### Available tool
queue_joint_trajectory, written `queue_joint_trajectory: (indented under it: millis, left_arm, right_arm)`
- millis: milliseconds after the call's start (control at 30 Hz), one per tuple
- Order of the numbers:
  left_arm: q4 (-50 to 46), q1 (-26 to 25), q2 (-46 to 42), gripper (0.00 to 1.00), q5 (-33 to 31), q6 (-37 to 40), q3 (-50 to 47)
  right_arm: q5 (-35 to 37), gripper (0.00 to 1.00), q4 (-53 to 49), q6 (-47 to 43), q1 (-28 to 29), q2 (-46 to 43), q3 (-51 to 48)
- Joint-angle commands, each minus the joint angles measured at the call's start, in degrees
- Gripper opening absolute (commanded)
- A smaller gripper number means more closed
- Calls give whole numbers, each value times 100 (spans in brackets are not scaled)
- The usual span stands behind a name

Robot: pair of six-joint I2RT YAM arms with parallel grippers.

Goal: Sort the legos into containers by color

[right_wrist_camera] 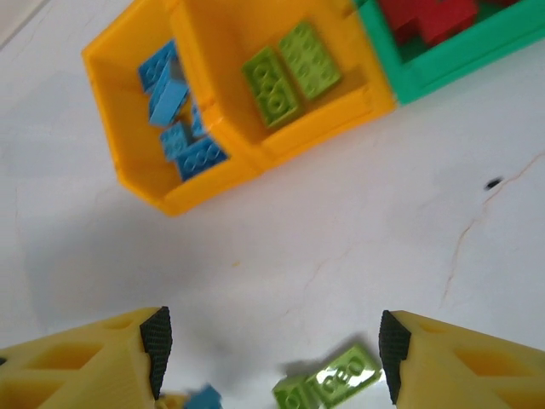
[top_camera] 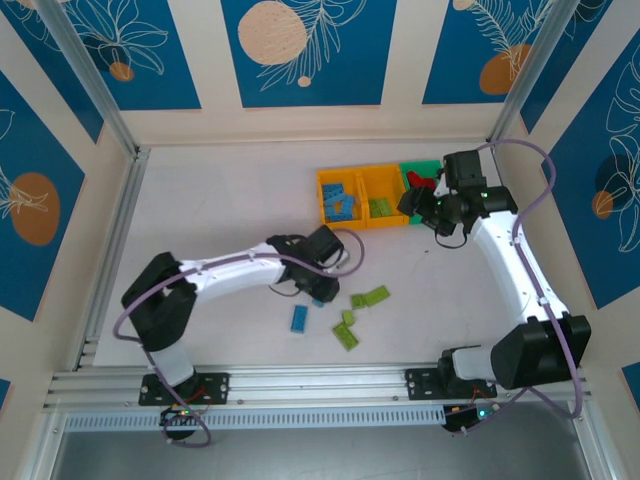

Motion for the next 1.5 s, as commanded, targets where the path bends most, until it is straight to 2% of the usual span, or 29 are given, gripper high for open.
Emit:
queue_joint_trajectory:
  millis: [0,200,433,600,733,933,1133,1233,1467]
  left_arm:
    - [449,488,-307,15,-216,-123,484]
    - [639,1341,717,14,-547,-140,2191]
    - [603,1720,2300,16,-399,-163,4222]
    - [536,1727,2869,31,-253,-176,4983]
    - [520,1732,2767,44,-283,-171,5056]
    - [745,1726,1886,45,-287,53,4304]
    - [1646,1694,-135,42,187,434,2264]
    - [1804,1657,-1195,42,582,955,1311]
    - [1417,1651,-3180,46,1498,2618,-560]
  right_arm:
    - [-241,68,-171,426,493,-363,-277]
    - [-120,68,287,1245,1642,-562,-876]
    - [175,68,185,1543,2214,-454,-1149]
    - [290,68,82,1548,2292,-493,-1210]
    - [361,69,3,1603,2317,-483,-1260]
    - [625,69,-129,1747,2515,-458,-1379]
    - [764,69,-139,2037,2770,-362,-1638]
    - [686,69,-51,2054,2981,-205,-1798]
    - [621,69,165,1940,3458,749,-1798]
